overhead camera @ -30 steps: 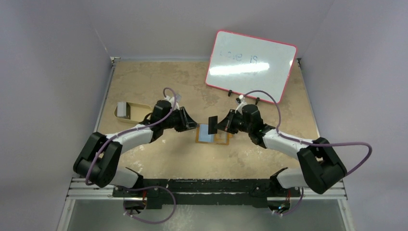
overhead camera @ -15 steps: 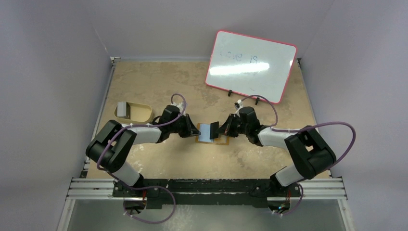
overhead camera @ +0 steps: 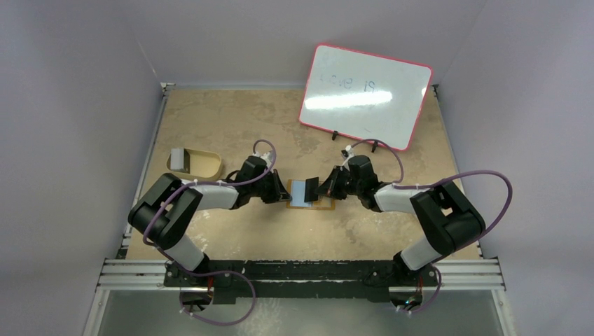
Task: Put the credit cards into the card holder
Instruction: Insert the credit card into the card holder.
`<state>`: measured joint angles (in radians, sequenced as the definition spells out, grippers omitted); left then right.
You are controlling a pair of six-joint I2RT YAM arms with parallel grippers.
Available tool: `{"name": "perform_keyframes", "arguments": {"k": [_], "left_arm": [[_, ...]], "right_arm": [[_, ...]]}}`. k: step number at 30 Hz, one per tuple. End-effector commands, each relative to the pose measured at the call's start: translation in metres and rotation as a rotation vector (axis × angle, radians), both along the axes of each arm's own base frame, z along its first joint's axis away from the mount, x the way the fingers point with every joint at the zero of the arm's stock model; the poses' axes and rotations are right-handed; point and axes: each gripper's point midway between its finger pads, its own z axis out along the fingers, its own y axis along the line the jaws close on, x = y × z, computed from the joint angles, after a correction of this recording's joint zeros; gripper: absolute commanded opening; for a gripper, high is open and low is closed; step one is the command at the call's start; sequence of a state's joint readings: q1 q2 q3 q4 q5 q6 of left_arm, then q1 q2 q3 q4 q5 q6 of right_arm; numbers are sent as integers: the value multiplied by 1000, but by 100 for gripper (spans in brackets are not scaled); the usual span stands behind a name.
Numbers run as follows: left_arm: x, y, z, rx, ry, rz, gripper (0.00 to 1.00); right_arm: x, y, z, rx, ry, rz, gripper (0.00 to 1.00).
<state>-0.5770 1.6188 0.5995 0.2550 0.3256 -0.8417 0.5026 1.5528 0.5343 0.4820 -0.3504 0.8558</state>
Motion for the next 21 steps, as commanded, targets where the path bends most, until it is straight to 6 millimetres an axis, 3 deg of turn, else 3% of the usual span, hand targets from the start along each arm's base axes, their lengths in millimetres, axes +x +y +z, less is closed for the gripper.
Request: {"name": "perform_keyframes", "arguments": {"k": [1, 21], "left_arm": [[-7, 9, -18, 99, 15, -14, 0], [-11, 12, -24, 134, 28, -3, 0]], "right_arm": [[-10, -7, -10, -31, 33, 12, 0], [-16, -13, -26, -64, 45, 11, 0]]}}
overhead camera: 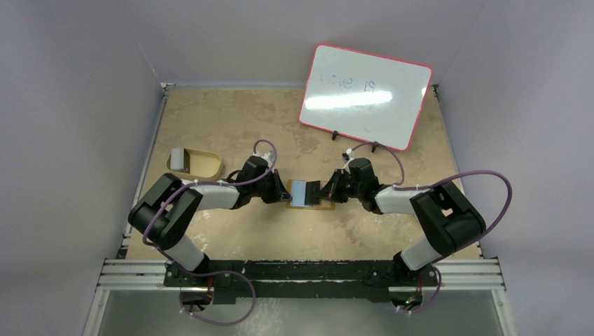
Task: Put the credit cards into the card holder
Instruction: Insert the credit card into the card holder.
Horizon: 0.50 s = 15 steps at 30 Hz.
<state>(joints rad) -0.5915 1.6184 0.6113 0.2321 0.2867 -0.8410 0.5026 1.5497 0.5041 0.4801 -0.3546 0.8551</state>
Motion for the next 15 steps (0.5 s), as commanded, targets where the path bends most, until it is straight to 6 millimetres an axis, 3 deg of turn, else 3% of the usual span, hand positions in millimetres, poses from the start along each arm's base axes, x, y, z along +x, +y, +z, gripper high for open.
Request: {"name": "perform_keyframes", "arguments": {"k": [1, 15], "left_arm": [[-12, 11, -22, 105, 35, -16, 0], [-14, 7, -24, 109, 37, -23, 0]], "right_arm": [[-6, -8, -17, -51, 20, 10, 0], [-5, 6, -21, -24, 40, 67, 0]]}}
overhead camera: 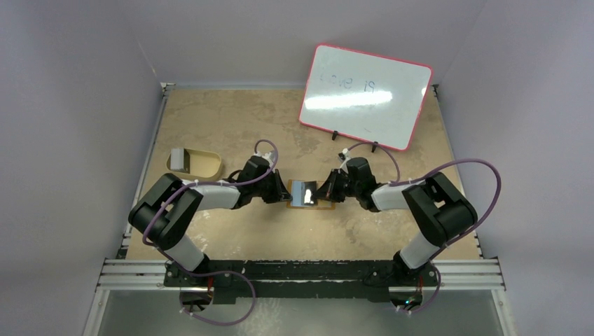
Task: Put the credit cards into the card holder
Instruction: Insert the credit card into the card holder.
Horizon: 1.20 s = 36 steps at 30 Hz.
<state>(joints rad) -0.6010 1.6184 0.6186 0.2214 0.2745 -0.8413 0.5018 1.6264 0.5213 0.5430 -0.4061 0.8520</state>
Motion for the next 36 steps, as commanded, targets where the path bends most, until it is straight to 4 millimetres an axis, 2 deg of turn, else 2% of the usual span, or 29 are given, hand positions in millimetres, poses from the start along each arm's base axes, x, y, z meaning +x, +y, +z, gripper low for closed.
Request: {"name": "perform_keyframes", "arguments": {"k": [1, 9, 17, 24, 29, 33, 36], "left_arm": [[-14, 8, -24, 101, 38, -23, 0], [-14, 3, -22, 98, 33, -30, 0], [-14, 2, -21, 101, 28, -31, 0], [-15, 0, -21, 102, 26, -36, 0], [-15, 3, -23, 123, 27, -33, 0], [-16, 7, -28, 146, 33, -37, 0], [-17, 7, -31, 154, 38, -39, 0]], "right_arm": [[-8, -3, -14, -53, 30, 30, 0], [-9, 5, -20, -61, 48, 62, 0], [-3, 9, -17, -99, 27, 80, 1], [-5, 11, -17, -128, 27, 91, 12], [-9, -2, -13, -195, 47, 72, 21], [-3, -9, -2, -238, 13, 53, 22], [10, -13, 5, -266, -35, 14, 24]]}}
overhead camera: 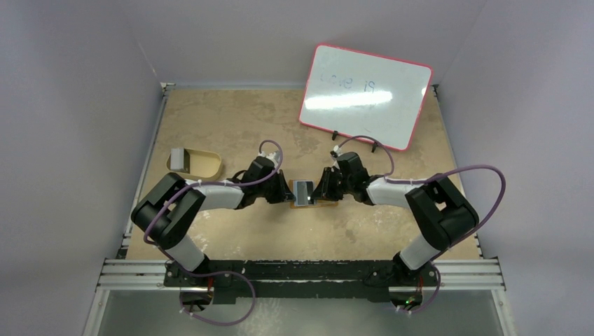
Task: Put the credit cards into the card holder
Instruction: Insert the credit card into the card holder.
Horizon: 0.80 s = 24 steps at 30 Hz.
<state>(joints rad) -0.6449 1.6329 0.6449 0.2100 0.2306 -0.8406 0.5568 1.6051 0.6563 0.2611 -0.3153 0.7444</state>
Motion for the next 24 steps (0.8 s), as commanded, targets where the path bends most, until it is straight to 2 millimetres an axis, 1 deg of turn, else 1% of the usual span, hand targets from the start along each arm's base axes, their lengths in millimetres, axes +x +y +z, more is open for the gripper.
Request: {"name": "perform_keyframes", "arguments": {"k": [1, 9, 15, 17, 20, 24], "left_arm": [[-16, 17, -31, 129, 56, -24, 0], [-14, 18, -28, 136, 46, -26, 0], [-9, 19, -22, 161, 31, -33, 0], [-7, 20, -17, 176, 20, -36, 0], [-1, 27, -8, 212, -8, -16, 0], [8, 32, 6, 219, -39, 20, 0]], "right_arm": [[13, -13, 6, -98, -55, -37, 25], [15, 4, 7, -26, -68, 18, 25], [8, 19, 14, 30, -92, 98, 18], [6, 19, 12, 22, -87, 106, 17], [2, 16, 13, 10, -90, 114, 17], [-4, 13, 12, -17, -82, 156, 20]]}}
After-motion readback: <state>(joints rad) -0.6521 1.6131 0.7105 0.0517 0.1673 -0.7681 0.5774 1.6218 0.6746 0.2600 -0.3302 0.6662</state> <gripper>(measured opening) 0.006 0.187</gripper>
